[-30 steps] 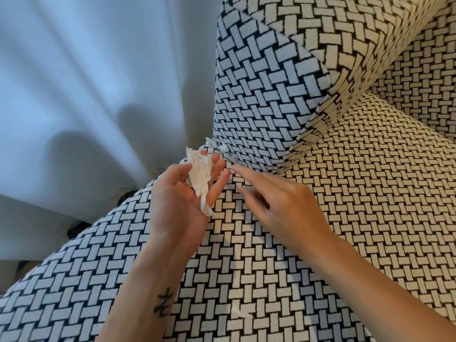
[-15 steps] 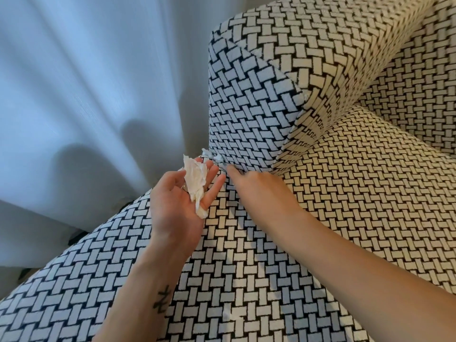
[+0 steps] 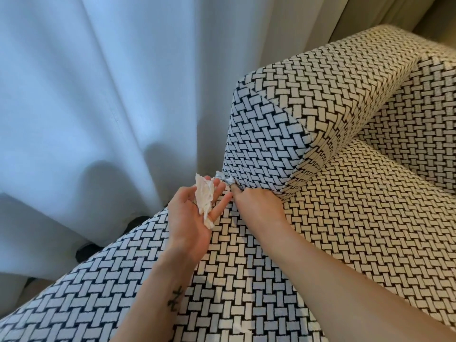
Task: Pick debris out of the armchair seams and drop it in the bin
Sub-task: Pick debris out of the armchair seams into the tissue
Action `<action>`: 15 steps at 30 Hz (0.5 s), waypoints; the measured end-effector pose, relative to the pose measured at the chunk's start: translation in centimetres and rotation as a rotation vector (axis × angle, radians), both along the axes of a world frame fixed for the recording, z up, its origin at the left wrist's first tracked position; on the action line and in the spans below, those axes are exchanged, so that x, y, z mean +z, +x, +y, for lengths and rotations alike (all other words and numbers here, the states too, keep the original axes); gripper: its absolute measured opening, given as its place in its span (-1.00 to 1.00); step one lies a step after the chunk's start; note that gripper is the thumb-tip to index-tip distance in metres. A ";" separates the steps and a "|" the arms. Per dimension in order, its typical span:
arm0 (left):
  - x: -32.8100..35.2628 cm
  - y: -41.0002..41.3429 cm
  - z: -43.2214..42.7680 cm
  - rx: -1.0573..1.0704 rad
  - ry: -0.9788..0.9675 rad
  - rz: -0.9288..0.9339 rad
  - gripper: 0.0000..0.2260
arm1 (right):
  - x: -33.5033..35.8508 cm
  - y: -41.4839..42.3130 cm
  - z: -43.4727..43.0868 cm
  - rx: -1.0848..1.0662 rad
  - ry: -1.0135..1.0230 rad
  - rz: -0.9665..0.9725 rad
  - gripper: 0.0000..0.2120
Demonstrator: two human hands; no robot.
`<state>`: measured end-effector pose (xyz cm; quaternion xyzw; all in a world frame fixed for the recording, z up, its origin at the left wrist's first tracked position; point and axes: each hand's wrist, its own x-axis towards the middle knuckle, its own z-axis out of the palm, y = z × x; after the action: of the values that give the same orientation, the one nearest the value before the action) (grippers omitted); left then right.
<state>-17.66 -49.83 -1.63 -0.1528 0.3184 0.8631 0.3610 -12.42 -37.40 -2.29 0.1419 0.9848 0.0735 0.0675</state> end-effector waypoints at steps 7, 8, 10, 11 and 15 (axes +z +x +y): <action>0.0 -0.1 0.1 -0.039 -0.015 0.012 -0.69 | 0.2 0.3 -0.1 -0.024 0.048 0.011 -0.73; 0.0 -0.1 0.1 -0.047 -0.015 0.013 -0.69 | 0.2 0.3 0.0 -0.023 0.041 0.017 -0.73; 0.0 -0.1 0.2 -0.072 -0.012 0.021 -0.68 | -0.1 0.6 0.2 -0.013 0.031 0.037 -0.73; -0.1 -0.1 0.2 -0.079 -0.012 0.024 -0.67 | -0.2 0.7 0.2 -0.010 0.022 0.046 -0.72; 0.0 -0.2 0.2 -0.100 0.009 0.020 -0.66 | -0.3 1.1 0.4 -0.028 -0.053 0.099 -0.72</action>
<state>-17.89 -49.67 -1.62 -0.1265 0.3251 0.8470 0.4011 -11.29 -36.96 -2.57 0.1571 0.9865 0.0393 0.0237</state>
